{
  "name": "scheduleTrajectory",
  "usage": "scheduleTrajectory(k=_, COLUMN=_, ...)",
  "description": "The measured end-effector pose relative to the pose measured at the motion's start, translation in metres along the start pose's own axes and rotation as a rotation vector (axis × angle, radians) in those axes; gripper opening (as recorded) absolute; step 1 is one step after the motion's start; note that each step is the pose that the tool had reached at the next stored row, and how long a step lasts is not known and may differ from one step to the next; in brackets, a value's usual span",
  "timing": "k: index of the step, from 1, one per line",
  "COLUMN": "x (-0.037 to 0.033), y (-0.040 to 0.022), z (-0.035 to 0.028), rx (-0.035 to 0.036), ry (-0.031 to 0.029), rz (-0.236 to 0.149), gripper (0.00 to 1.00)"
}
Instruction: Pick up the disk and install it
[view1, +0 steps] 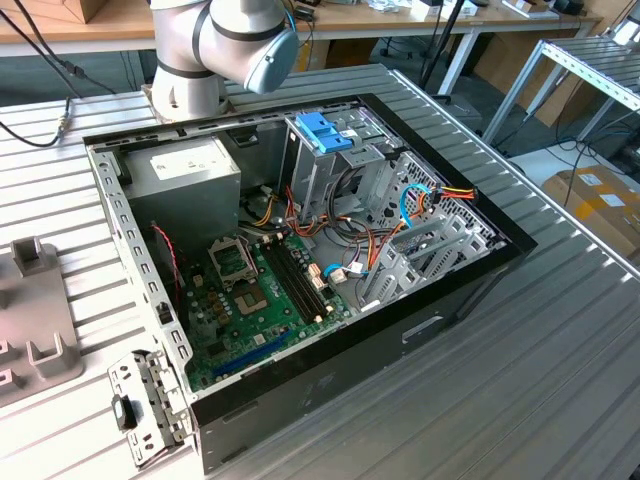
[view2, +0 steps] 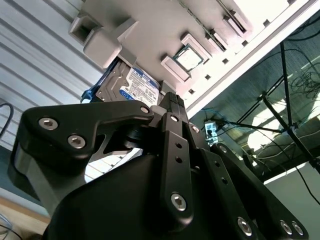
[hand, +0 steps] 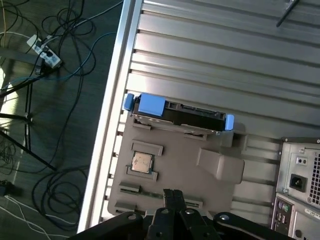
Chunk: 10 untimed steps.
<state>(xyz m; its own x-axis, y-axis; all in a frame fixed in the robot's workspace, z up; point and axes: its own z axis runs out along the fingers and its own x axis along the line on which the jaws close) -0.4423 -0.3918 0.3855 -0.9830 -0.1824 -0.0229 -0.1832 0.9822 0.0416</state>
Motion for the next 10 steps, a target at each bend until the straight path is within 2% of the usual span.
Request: scheduleTrajectory(k=10, x=0.0, y=0.0, z=0.0, rx=-0.0011, ry=0.0022, rz=-0.052, gripper=0.11)
